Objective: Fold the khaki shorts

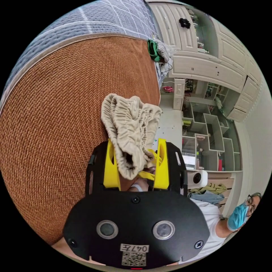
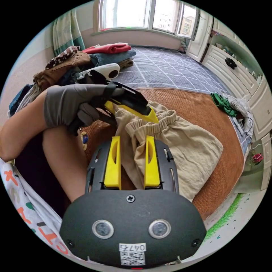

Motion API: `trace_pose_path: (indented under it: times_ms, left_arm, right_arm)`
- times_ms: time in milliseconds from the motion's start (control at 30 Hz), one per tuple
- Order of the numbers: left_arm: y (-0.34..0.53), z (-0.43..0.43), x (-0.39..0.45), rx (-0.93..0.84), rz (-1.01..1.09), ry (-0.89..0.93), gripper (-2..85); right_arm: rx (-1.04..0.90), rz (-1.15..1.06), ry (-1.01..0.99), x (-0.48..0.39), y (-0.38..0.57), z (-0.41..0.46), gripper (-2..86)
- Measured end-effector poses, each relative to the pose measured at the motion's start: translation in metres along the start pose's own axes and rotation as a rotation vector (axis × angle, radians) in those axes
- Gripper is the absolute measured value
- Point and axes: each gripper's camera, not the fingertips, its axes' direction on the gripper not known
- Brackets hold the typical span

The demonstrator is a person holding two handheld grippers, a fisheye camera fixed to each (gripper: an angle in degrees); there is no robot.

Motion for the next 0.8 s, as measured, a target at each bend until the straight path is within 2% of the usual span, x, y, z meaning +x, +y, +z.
trace_pose_path:
  times_ms: [100,200,233,333,433,533,600,700,800]
  left_arm:
    - [0.002,0.012,-0.022,-0.018,0.011,-0.023,12.4]
    - [0.011,0.014,-0.063,-0.005,-0.029,0.049,10.8]
    - [0.014,0.014,-0.077,-0.002,-0.035,0.067,10.5]
    - [0.021,0.016,-0.101,-0.005,-0.015,0.038,10.1]
    - [0.032,0.016,-0.130,-0.002,-0.002,0.023,9.9]
    - [0.048,0.012,-0.164,0.015,0.010,0.027,9.6]
    - [0.060,0.002,-0.179,0.043,0.032,0.010,9.2]
    - [0.089,-0.030,-0.189,0.085,0.097,0.033,8.7]
    - [0.143,-0.106,-0.169,0.169,0.217,0.083,8.6]
  right_arm:
    - [0.019,0.031,-0.043,0.031,0.026,-0.016,8.5]
    - [0.156,0.286,0.045,0.099,0.085,-0.043,7.2]
    - [0.176,0.419,0.077,0.134,0.112,-0.045,7.7]
    - [0.155,0.635,0.049,0.213,0.160,-0.023,10.1]
    - [0.111,0.674,-0.064,0.262,0.175,0.024,10.4]
    - [0.070,0.703,-0.305,0.295,0.182,0.068,3.2]
    - [0.100,0.709,-0.362,0.301,0.181,0.063,1.4]
    - [0.127,0.598,-0.309,0.286,0.152,0.028,0.6]
    - [0.194,0.431,-0.258,0.262,0.098,-0.024,0.5]
